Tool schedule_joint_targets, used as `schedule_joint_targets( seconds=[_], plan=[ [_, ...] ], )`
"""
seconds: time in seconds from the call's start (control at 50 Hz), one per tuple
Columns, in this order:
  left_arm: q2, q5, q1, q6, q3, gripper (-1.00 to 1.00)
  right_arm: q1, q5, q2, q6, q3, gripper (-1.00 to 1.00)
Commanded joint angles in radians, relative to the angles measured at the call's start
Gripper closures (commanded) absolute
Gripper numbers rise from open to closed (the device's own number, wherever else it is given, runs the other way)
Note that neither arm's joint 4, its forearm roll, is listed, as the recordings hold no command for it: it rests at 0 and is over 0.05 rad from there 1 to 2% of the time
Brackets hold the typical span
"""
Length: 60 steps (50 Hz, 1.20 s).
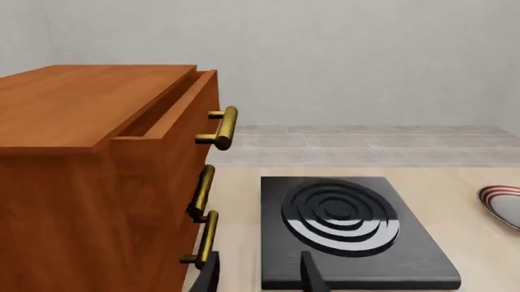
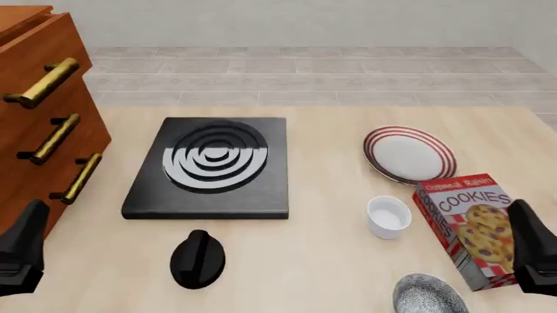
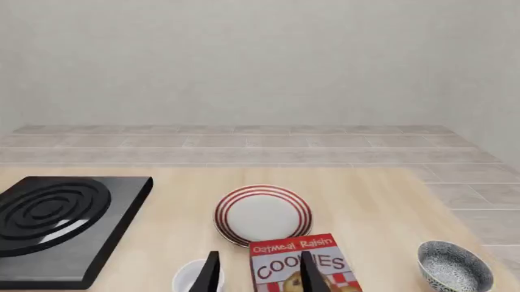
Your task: Pick the akita bowl next to the ramekin and place it on the plate.
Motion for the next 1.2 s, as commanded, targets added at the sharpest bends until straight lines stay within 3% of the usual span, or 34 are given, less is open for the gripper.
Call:
schedule_joint_targets(
  seconds=[0.02,0.36,0.6,0.66,0.9,1.2],
  plan=[
    [0.005,-0.001,0.0,0.0,-0.003,-1.0,0.0,-0.006,0.011,-0.005,-0.002,-1.0],
    [0.005,-0.001,0.0,0.0,-0.003,-1.0,0.005,-0.013,0.03,-0.015,0.0,-1.0],
    [0.005,-0.001,0.0,0.0,-0.003,-1.0,0.036,-0.012,0.101,-0.016,-0.059,-1.0],
    [0.005,-0.001,0.0,0.0,-0.003,-1.0,0.035,-0.043,0.177,-0.034,-0.073,-1.0],
    [0.005,-0.001,0.0,0.0,-0.003,-1.0,0.035,0.012,0.265,-0.048,-0.184,-1.0],
    [0.005,-0.001,0.0,0.0,-0.003,-1.0,0.105,0.147,0.322,-0.081,-0.328,-1.0]
  ],
)
